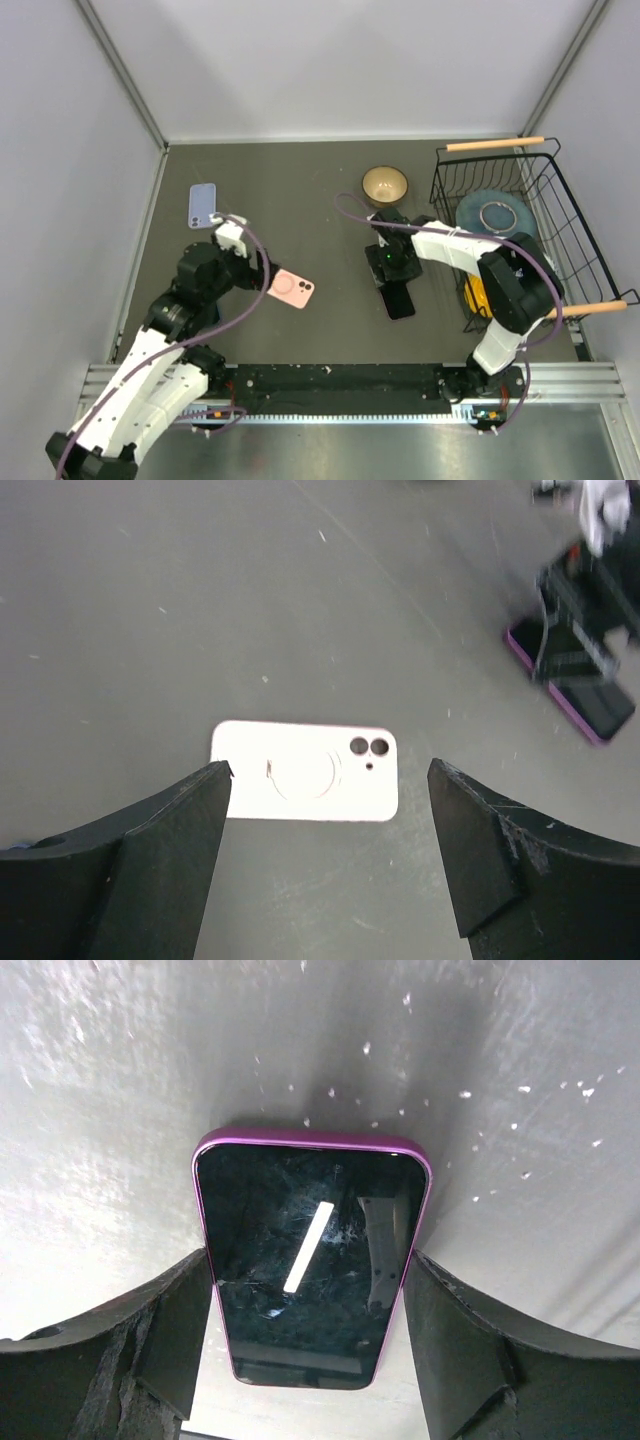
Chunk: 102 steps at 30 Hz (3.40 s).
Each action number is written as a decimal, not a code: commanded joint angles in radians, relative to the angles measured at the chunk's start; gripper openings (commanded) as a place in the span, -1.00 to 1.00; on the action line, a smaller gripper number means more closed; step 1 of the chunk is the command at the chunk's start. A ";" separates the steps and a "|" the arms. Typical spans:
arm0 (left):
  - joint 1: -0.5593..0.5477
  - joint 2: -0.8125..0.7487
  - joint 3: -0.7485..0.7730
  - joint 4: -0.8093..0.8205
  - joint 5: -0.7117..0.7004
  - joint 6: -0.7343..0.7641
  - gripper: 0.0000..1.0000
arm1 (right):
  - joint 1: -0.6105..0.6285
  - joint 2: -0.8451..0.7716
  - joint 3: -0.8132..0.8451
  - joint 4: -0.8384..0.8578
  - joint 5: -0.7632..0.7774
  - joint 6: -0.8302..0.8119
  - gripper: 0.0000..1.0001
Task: Put the phone into the phone case
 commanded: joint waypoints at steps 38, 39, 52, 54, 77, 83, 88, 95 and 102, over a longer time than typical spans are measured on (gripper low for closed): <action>-0.267 0.764 0.082 -0.032 0.162 1.303 0.98 | -0.119 -0.440 0.029 0.089 -0.185 0.072 0.97; -0.270 0.772 0.085 -0.032 0.161 1.306 0.98 | -0.121 -0.458 0.026 0.089 -0.164 0.070 0.98; -0.273 1.010 0.246 -0.122 0.144 1.372 0.98 | -0.127 -0.498 -0.030 0.111 -0.151 0.050 0.97; -0.272 1.030 0.247 -0.130 0.147 1.379 0.98 | -0.128 -0.509 -0.038 0.111 -0.143 0.050 0.97; -0.287 1.105 0.395 -0.311 0.188 1.175 0.30 | -0.144 -0.618 -0.064 0.112 -0.169 0.064 0.98; -0.285 0.949 0.416 -0.354 0.285 1.073 0.22 | -0.144 -0.730 -0.089 0.146 -0.209 0.059 0.98; -0.285 0.789 0.386 -0.339 0.383 1.041 0.18 | -0.144 -0.860 -0.196 0.340 -0.350 0.058 0.97; -0.278 0.556 0.320 -0.251 0.611 0.919 0.22 | -0.142 -0.997 -0.444 0.892 -0.614 0.148 0.91; -0.273 0.325 0.190 0.066 0.871 0.612 0.17 | -0.101 -0.991 -0.622 1.262 -0.636 0.134 0.73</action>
